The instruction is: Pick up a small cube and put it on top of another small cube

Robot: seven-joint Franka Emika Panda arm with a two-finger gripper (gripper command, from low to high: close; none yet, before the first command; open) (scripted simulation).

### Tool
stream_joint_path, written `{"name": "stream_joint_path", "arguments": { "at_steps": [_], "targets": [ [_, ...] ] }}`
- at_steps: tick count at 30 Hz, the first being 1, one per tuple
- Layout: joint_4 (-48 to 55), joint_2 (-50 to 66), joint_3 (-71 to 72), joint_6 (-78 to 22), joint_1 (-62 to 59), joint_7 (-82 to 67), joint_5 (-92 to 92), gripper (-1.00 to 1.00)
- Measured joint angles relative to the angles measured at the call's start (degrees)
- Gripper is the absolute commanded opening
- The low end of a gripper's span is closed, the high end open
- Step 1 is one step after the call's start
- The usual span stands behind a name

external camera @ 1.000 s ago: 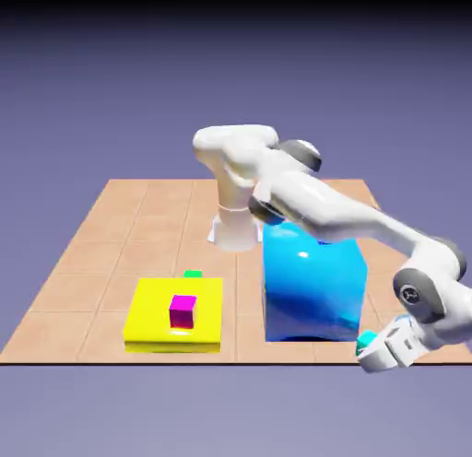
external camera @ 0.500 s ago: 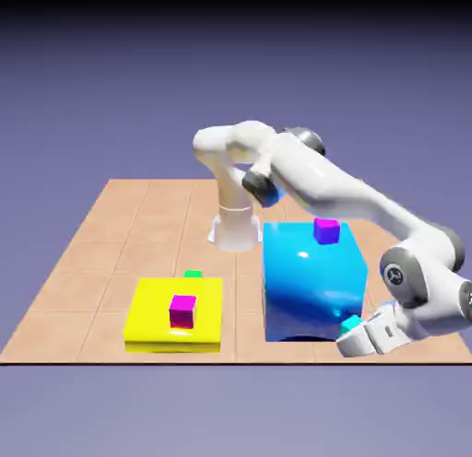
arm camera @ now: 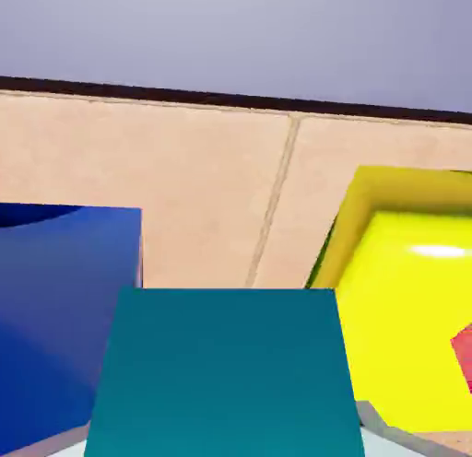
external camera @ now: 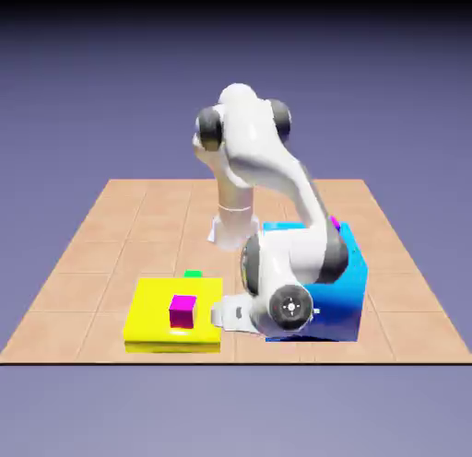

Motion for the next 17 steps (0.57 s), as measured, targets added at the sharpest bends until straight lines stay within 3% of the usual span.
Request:
{"name": "stream_joint_path", "arguments": {
  "at_steps": [8,14,15,17],
  "targets": [
    [-12.56,-11.12,-16.49,4.51,-5.15,2.07,17.16,-1.0],
    [-22.93,-12.25,-16.15,13.65,-3.58,1.13,17.72,-1.0],
    [-23.61,-12.33,-16.13,14.25,-3.48,1.07,17.76,1.0],
    [-23.61,-12.33,-16.12,14.24,-3.48,1.07,17.64,1.0]
  ]
}}
